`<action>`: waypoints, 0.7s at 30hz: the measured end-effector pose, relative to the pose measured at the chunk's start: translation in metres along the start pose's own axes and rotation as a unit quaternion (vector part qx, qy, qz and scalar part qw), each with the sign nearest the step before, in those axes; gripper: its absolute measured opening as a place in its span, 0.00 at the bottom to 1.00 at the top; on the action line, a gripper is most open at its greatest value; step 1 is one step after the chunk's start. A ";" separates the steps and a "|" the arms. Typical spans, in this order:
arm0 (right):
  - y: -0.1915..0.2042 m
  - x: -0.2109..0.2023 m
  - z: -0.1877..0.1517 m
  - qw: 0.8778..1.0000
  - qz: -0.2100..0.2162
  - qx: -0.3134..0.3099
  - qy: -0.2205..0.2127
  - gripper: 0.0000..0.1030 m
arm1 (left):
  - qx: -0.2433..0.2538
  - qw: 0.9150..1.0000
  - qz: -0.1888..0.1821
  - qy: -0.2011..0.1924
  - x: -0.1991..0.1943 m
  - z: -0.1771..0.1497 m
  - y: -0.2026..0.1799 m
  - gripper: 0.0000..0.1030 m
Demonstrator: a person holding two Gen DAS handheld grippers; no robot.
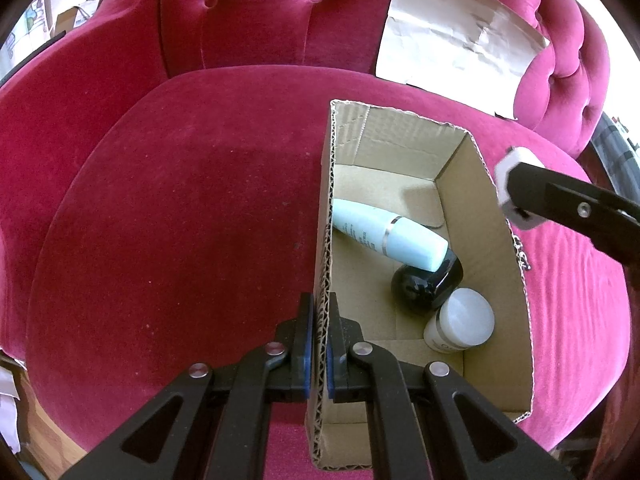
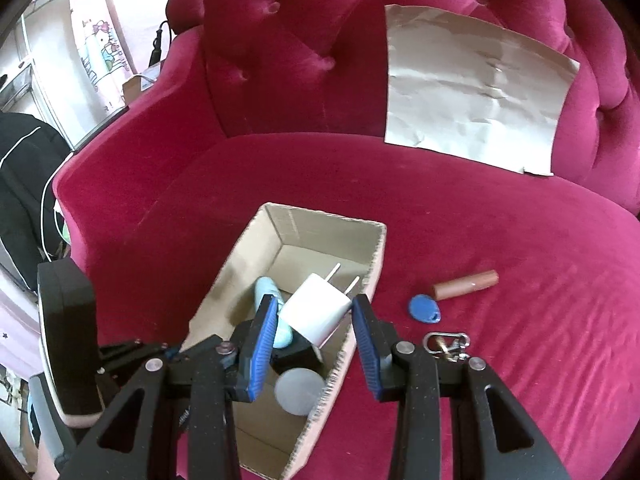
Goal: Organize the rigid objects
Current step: 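Carry the charger into the box and release it with the right tool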
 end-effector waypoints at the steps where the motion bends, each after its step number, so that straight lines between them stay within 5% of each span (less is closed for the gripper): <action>1: 0.002 0.002 0.001 1.000 0.002 0.001 0.000 0.40 | 0.000 1.000 -0.001 0.000 0.000 0.000 0.000 0.04; 21: 0.011 0.040 0.007 1.000 0.002 0.020 0.008 0.40 | -0.001 1.000 -0.009 0.002 0.000 0.001 0.005 0.04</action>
Point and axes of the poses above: each gripper's, at about its wrist camera, not at the fingertips, and x roughly the way its jaws point, y to its left, z to its top, the point moved 2 cm from there along x, roughly the way its jaws point, and after that the axes turned 5 degrees about -x, right-handed, at the moved point
